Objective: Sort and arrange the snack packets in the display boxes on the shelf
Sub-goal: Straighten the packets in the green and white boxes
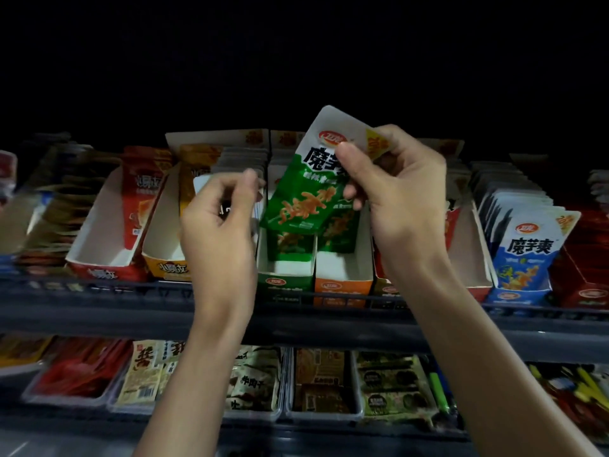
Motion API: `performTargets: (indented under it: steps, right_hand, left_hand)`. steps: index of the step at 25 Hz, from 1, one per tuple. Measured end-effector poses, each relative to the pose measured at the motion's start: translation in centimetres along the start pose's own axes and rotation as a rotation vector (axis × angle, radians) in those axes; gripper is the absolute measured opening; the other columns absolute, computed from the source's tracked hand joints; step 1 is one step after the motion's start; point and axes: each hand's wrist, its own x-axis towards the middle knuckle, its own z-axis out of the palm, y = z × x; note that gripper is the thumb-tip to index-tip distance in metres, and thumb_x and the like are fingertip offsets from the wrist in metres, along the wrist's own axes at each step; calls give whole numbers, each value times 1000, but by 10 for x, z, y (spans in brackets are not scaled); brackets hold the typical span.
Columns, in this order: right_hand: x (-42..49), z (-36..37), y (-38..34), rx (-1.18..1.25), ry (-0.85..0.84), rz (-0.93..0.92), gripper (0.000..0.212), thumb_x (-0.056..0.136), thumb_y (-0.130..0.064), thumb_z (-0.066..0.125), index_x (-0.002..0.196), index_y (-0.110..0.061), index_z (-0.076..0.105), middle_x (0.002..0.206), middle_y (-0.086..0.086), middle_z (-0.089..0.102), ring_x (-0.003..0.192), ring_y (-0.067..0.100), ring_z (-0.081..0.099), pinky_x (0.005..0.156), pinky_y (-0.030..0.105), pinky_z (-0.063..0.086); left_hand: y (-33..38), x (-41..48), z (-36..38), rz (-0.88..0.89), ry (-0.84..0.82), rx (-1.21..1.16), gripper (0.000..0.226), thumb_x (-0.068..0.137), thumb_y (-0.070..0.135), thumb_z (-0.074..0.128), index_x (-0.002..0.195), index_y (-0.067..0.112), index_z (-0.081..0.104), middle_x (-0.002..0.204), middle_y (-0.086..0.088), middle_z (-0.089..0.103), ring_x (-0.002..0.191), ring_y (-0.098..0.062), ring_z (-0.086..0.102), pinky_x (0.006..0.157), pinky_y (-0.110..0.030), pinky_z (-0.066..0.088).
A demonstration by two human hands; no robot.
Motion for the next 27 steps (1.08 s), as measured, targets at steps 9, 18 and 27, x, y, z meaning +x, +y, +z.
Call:
performTargets:
  steps: [9, 18, 27]
  right_hand:
    - [4, 32, 36, -607, -14, -39, 11, 95, -30, 64, 87, -23, 64, 70, -14, 58, 77, -8, 53, 63, 19, 39]
    - [9, 52, 55, -1040, -99, 32, 25, 95, -20, 64, 119, -14, 60, 105, 8, 69, 94, 22, 64, 73, 29, 47]
    - [13, 62, 71, -1181, -7, -25, 68, 83, -4, 76, 132, -22, 32, 126, 9, 40, 67, 15, 41, 61, 32, 49]
  left_hand:
    - [-27, 6, -14, -222, -269, 878, 15, 88, 35, 66, 99, 33, 57, 89, 7, 66, 82, -22, 57, 67, -35, 47]
    - [-20, 4, -19, -189, -321, 989, 15, 88, 26, 66, 101, 29, 60, 89, 3, 57, 79, -21, 48, 66, -31, 36]
    - [-26, 5, -20, -150, -336, 995, 18, 86, 27, 68, 101, 29, 58, 99, 0, 65, 86, -24, 58, 65, -31, 41]
